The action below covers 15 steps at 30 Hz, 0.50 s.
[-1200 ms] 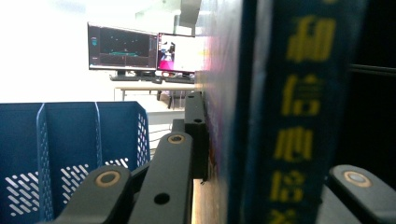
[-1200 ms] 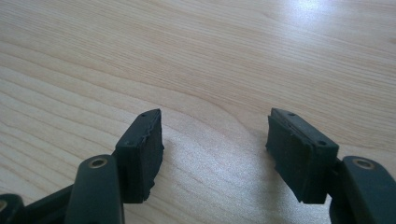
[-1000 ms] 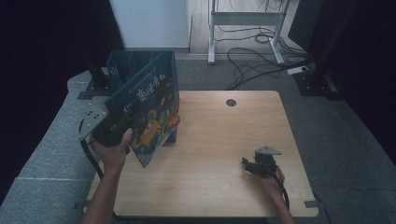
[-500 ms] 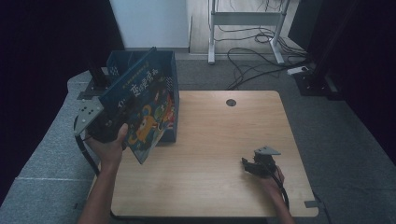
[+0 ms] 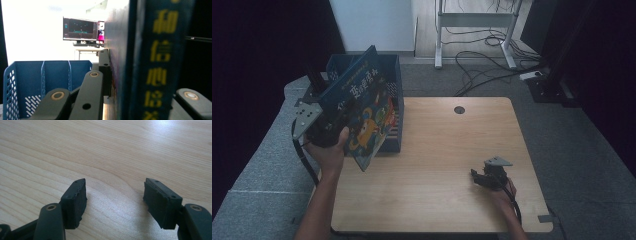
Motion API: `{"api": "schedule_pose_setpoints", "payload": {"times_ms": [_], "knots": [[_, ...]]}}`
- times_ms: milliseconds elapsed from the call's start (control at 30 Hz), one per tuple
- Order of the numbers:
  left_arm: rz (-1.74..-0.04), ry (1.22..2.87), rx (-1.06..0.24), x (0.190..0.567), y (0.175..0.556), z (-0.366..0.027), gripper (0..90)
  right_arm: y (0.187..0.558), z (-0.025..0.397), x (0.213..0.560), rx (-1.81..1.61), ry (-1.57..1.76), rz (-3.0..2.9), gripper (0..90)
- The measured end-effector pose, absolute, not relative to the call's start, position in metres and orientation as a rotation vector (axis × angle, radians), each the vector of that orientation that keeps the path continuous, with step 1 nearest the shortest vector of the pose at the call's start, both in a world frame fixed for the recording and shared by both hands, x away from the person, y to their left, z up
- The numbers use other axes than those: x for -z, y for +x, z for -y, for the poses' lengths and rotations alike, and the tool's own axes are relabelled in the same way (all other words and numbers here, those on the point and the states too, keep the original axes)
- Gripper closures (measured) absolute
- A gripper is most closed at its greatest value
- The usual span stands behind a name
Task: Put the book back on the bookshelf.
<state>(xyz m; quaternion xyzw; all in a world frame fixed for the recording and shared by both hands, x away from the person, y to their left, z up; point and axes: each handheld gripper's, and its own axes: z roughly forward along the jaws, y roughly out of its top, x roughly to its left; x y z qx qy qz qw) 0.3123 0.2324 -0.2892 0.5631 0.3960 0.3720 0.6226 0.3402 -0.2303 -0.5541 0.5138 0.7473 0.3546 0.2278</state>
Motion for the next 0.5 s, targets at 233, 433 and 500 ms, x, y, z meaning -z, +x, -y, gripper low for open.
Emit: {"api": "schedule_pose_setpoints", "payload": {"times_ms": [233,433,500], "knots": [[-0.913,1.304,-0.855,0.288,0.323,-0.229,82.5,0.340,0.230,0.554,-0.978,1.416,-2.059,34.0],[-0.917,1.306,-0.882,0.287,0.331,-0.224,82.5,0.340,0.231,0.554,-0.987,1.421,-2.057,33.9],[-0.916,1.303,-0.883,0.287,0.333,-0.223,82.5,0.340,0.231,0.554,-0.985,1.420,-2.058,33.9]]}}
